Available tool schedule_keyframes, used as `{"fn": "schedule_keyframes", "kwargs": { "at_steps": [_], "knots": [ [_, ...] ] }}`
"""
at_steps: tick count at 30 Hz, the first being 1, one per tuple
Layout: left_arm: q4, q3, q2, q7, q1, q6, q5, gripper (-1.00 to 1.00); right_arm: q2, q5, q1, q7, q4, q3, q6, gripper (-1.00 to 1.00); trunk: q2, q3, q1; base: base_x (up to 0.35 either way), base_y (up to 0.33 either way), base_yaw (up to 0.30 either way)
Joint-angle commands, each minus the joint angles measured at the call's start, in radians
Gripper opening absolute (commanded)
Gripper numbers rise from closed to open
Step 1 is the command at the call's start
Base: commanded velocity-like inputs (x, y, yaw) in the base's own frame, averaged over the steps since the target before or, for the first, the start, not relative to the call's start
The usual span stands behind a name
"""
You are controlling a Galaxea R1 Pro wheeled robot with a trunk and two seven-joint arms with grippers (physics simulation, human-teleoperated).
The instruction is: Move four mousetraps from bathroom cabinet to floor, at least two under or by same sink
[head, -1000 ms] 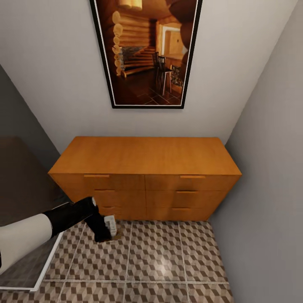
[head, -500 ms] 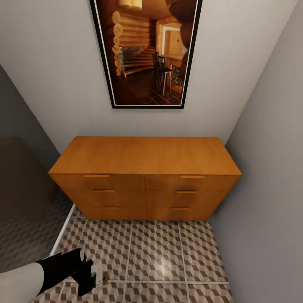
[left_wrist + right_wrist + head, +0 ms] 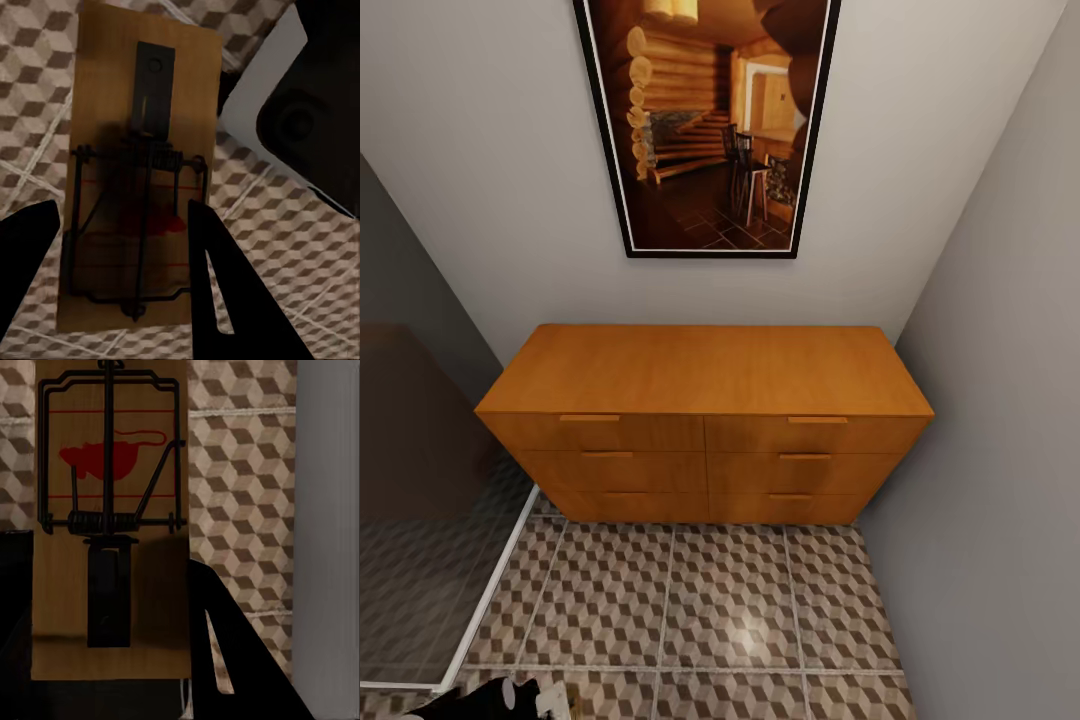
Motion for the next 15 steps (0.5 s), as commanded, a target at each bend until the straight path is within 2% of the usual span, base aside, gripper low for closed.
{"fn": "schedule_keyframes", "kwargs": {
  "at_steps": [1,4,5,8,9,10,12,13,14,15],
  "knots": [
    [0.004,-0.004,0.001,0.026,0.001,0.006,0.075,-1.00,-0.006,-0.011,-0.001,-0.015,-0.018,0.008,0.010,-1.00,-0.002,-0.002,0.001,0.000,0.000,0.000],
    [0.032,-0.004,-0.002,0.112,0.007,-0.013,0.285,-1.00,-0.014,-0.010,-0.002,-0.059,-0.064,0.008,0.035,-1.00,-0.002,-0.002,0.001,0.000,0.000,0.000],
    [0.037,-0.004,-0.004,0.128,0.007,-0.018,0.319,-1.00,-0.017,-0.010,-0.003,-0.068,-0.071,0.008,0.038,-1.00,-0.002,-0.002,0.001,0.000,0.000,0.000],
    [0.068,-0.004,-0.015,0.223,0.013,-0.048,0.502,-1.00,-0.033,-0.010,-0.011,-0.113,-0.116,0.007,0.071,-1.00,-0.002,-0.002,0.001,0.000,0.000,0.000],
    [0.079,-0.004,-0.029,0.266,0.019,-0.069,0.617,-1.00,-0.039,-0.010,-0.015,-0.125,-0.153,0.007,0.106,-1.00,-0.002,-0.002,0.001,0.000,0.000,0.000],
    [0.082,-0.004,-0.032,0.274,0.022,-0.078,0.645,-1.00,-0.040,-0.010,-0.015,-0.127,-0.163,0.007,0.115,-1.00,-0.002,-0.002,0.001,0.000,0.000,0.000],
    [0.097,-0.004,-0.048,0.304,0.028,-0.120,0.759,-1.00,-0.052,-0.010,-0.018,-0.131,-0.201,0.007,0.142,-1.00,-0.002,-0.002,0.001,0.000,0.000,0.000],
    [0.103,-0.004,-0.053,0.312,0.029,-0.131,0.786,-1.00,-0.056,-0.010,-0.018,-0.131,-0.209,0.007,0.146,-1.00,-0.002,-0.002,0.001,0.000,0.000,0.000],
    [0.137,-0.004,-0.072,0.342,0.031,-0.198,0.887,-1.00,-0.068,-0.012,-0.020,-0.131,-0.231,0.007,0.156,-1.00,-0.002,-0.002,0.001,0.000,0.000,0.000],
    [0.156,-0.004,-0.084,0.356,0.031,-0.251,0.927,-1.00,-0.072,-0.012,-0.020,-0.131,-0.237,0.006,0.158,-1.00,-0.002,-0.002,0.001,0.000,0.000,0.000]
  ]
}}
